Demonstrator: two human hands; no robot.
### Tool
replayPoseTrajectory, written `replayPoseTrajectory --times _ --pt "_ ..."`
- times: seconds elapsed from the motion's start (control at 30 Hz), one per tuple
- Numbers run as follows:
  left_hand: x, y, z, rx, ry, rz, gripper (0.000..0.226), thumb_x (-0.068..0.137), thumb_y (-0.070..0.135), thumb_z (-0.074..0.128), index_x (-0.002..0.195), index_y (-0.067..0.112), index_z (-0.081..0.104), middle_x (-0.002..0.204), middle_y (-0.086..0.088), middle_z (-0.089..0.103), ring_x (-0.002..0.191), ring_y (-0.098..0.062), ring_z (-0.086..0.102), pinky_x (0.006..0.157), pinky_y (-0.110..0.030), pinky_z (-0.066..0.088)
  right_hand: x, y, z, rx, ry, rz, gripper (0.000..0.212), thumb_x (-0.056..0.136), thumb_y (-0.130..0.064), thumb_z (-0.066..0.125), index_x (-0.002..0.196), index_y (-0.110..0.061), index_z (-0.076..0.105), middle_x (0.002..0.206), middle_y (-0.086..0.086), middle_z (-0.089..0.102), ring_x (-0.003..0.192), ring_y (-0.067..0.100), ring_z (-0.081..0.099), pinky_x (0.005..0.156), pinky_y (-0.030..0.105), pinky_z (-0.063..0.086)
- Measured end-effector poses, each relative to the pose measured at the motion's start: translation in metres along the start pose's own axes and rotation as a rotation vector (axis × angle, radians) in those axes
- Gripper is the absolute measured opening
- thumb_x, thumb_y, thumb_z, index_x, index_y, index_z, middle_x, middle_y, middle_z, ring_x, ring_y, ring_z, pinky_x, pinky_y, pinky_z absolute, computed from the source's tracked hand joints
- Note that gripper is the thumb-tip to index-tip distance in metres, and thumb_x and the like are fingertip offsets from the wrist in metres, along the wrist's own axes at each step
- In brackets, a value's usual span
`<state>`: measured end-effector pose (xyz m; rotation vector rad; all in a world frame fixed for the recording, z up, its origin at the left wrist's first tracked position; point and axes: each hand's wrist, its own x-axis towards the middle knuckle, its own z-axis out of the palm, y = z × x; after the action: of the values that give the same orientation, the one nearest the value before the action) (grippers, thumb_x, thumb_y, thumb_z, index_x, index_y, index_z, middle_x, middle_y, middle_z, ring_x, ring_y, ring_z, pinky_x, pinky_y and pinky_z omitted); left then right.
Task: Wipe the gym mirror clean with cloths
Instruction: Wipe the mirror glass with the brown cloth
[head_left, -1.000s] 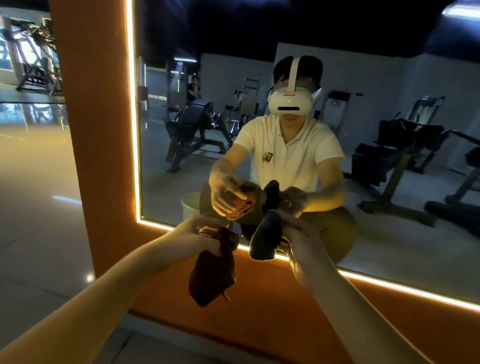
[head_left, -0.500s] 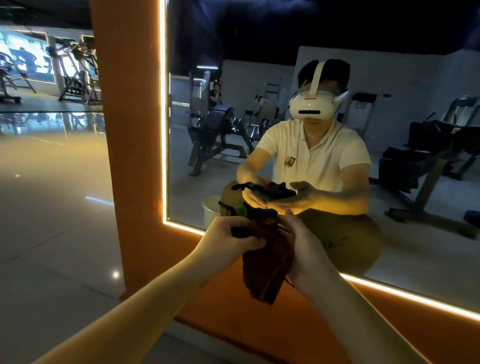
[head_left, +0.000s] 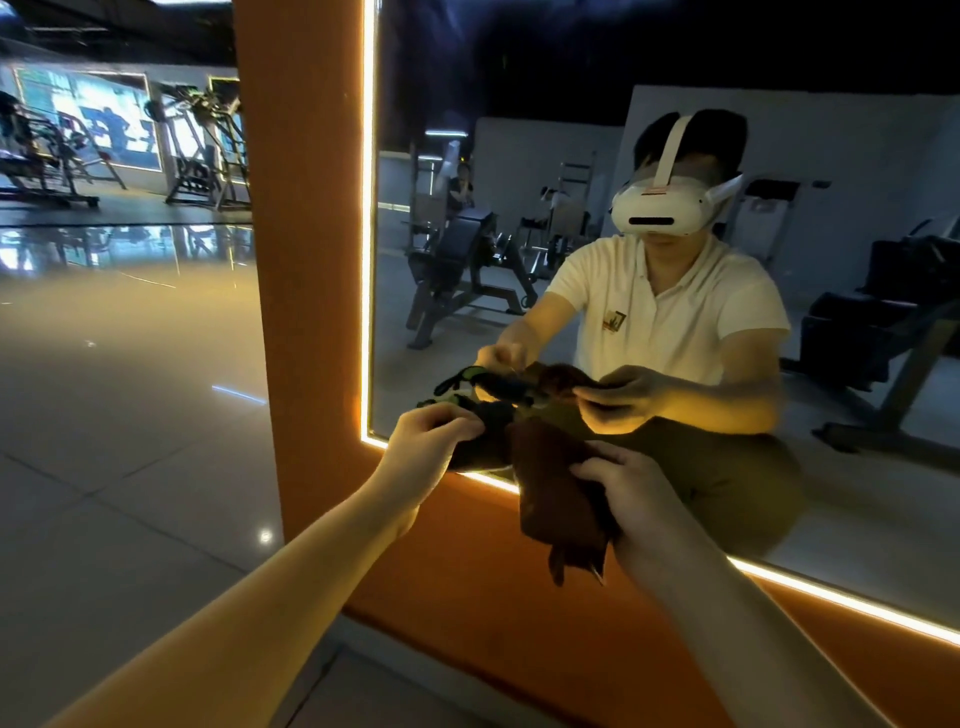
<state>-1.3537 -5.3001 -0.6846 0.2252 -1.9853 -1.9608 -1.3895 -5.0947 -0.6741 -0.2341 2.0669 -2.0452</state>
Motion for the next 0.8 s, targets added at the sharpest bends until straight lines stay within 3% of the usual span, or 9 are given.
replayPoseTrajectory --times 0.07,0.2,0.3,0.4,0.47,0.53,0.63,0.73,0.8 --pt "0.001 0.004 0.004 -0.023 0.043 0.091 0.006 0.095 0.004 0.065 0.100 0.007 0.063 0.108 -0.010 0.069 0.098 -0.021 0.069 0.071 -0.019 0.054 0.003 -0.004 -0.007 0.083 0.029 -0.004 0.022 0.099 -0.007 0.056 0.115 -0.015 0.069 0.098 0.016 0.077 0.092 0.036 0.074 0.075 0.043 0.058" --pt "0.017 0.009 0.029 -0.094 0.005 0.190 0.036 0.093 -0.008 0.061 0.116 0.015 0.046 0.116 -0.012 0.065 0.094 -0.019 0.075 0.072 -0.024 0.060 0.008 -0.012 -0.018 0.122 0.078 -0.056 0.025 0.098 -0.007 0.055 0.117 -0.017 0.068 0.106 0.022 0.074 0.096 0.041 0.072 0.081 0.050 0.060" --pt "0.032 -0.008 0.042 0.291 0.189 0.427 0.044 0.092 -0.004 0.061 0.124 0.021 0.047 0.122 -0.003 0.061 0.106 -0.017 0.067 0.082 -0.037 0.063 0.010 -0.014 -0.017 0.082 0.124 -0.091 0.026 0.098 -0.007 0.056 0.117 -0.019 0.069 0.106 0.018 0.073 0.095 0.038 0.071 0.072 0.040 0.057" --pt "0.048 -0.031 0.033 0.642 0.451 0.584 0.035 0.085 0.009 0.071 0.115 0.023 0.062 0.131 -0.003 0.048 0.126 -0.021 0.043 0.109 -0.050 0.042 0.012 -0.013 -0.013 0.007 0.138 -0.125 0.024 0.100 -0.010 0.056 0.117 -0.022 0.069 0.106 0.013 0.072 0.093 0.033 0.071 0.067 0.034 0.056" --pt "0.058 -0.035 0.020 0.851 0.588 0.737 0.028 0.081 0.016 0.077 0.108 0.018 0.068 0.127 -0.009 0.050 0.119 -0.026 0.044 0.103 -0.043 0.038 0.013 -0.013 -0.011 -0.037 0.141 -0.147 0.022 0.100 -0.012 0.056 0.113 -0.024 0.069 0.104 0.011 0.071 0.091 0.031 0.070 0.063 0.032 0.056" --pt "0.067 -0.031 0.007 0.884 0.689 0.794 0.024 0.086 0.019 0.073 0.108 0.013 0.067 0.114 -0.010 0.056 0.101 -0.022 0.049 0.086 -0.030 0.037 0.016 -0.012 -0.010 -0.058 0.143 -0.169 0.021 0.100 -0.012 0.056 0.111 -0.025 0.069 0.101 0.009 0.071 0.088 0.028 0.071 0.057 0.027 0.055" --pt "0.075 -0.027 -0.007 0.578 0.662 0.685 0.026 0.093 0.009 0.064 0.118 0.007 0.056 0.105 -0.007 0.064 0.089 -0.016 0.060 0.067 -0.013 0.043 0.020 -0.011 -0.009 -0.086 0.160 -0.227 0.023 0.099 -0.012 0.057 0.112 -0.025 0.069 0.105 0.009 0.070 0.091 0.028 0.070 0.064 0.032 0.059" --pt "0.071 -0.042 0.013 0.573 0.487 0.792 0.025 0.093 0.005 0.061 0.118 0.009 0.059 0.113 -0.004 0.063 0.098 -0.014 0.062 0.082 -0.026 0.056 0.022 -0.013 -0.012 -0.085 0.189 -0.297 0.024 0.099 -0.010 0.057 0.105 -0.029 0.070 0.104 0.006 0.069 0.093 0.028 0.069 0.078 0.047 0.062" --pt "0.061 -0.055 0.044 0.693 0.251 0.947 0.025 0.091 0.015 0.064 0.116 0.015 0.062 0.116 -0.002 0.061 0.103 -0.015 0.058 0.087 -0.027 0.051 0.024 -0.013 -0.016 -0.140 0.236 -0.411 0.023 0.100 -0.008 0.055 0.103 -0.027 0.068 0.102 0.005 0.069 0.090 0.023 0.069 0.073 0.041 0.062"
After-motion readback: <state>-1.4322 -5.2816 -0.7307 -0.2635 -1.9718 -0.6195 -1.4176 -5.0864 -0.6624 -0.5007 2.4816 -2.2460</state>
